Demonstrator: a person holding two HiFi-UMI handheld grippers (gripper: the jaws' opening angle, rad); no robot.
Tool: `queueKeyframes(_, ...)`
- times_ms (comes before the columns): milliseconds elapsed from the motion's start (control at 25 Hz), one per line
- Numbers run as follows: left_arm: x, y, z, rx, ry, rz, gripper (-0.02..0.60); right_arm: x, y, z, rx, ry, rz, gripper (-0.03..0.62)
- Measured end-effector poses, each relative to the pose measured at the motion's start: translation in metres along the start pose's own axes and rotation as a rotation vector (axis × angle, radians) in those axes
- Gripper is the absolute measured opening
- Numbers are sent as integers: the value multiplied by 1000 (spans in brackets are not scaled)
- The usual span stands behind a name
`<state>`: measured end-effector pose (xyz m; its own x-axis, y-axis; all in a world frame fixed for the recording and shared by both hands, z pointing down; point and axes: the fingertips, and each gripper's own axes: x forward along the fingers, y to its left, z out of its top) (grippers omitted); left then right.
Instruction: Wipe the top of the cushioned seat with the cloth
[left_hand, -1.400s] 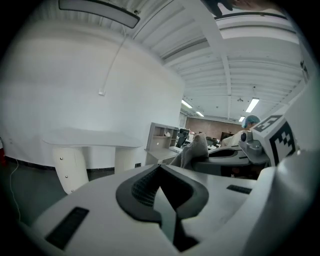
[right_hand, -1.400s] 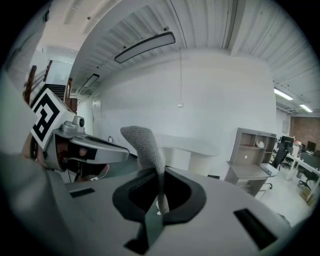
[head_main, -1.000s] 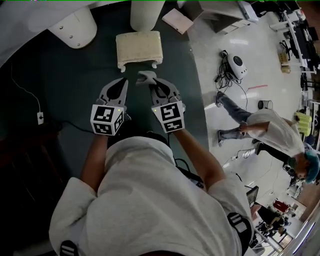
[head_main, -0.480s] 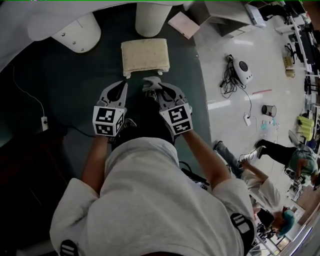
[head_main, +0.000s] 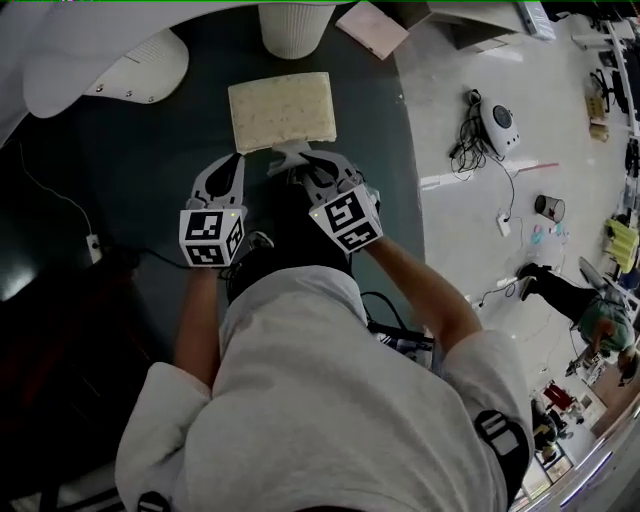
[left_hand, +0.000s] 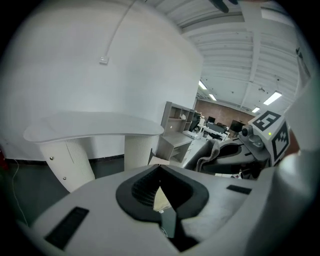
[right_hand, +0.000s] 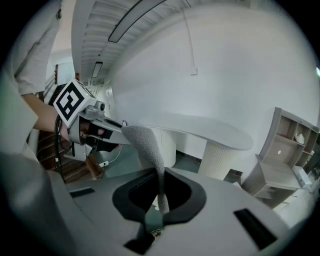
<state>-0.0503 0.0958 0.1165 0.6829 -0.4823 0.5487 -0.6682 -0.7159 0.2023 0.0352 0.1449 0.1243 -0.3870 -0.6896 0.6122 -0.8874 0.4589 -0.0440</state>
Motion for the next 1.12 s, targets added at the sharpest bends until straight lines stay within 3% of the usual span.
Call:
queueKeyframes(400, 86, 38, -33, -157, 72, 73, 14, 84, -43, -48, -27, 79, 87, 19)
queueKeyframes(680, 130, 71, -95, -134, 115, 29, 14, 136, -43, -123, 86, 190, 75, 20)
queueKeyframes(920, 168, 88, -143, -130, 128, 6, 14, 179, -40, -161, 49, 249, 95, 20)
queueKeyframes(1120, 192, 108, -173, -204, 109, -8, 14, 235, -44, -159, -12, 240, 155, 20)
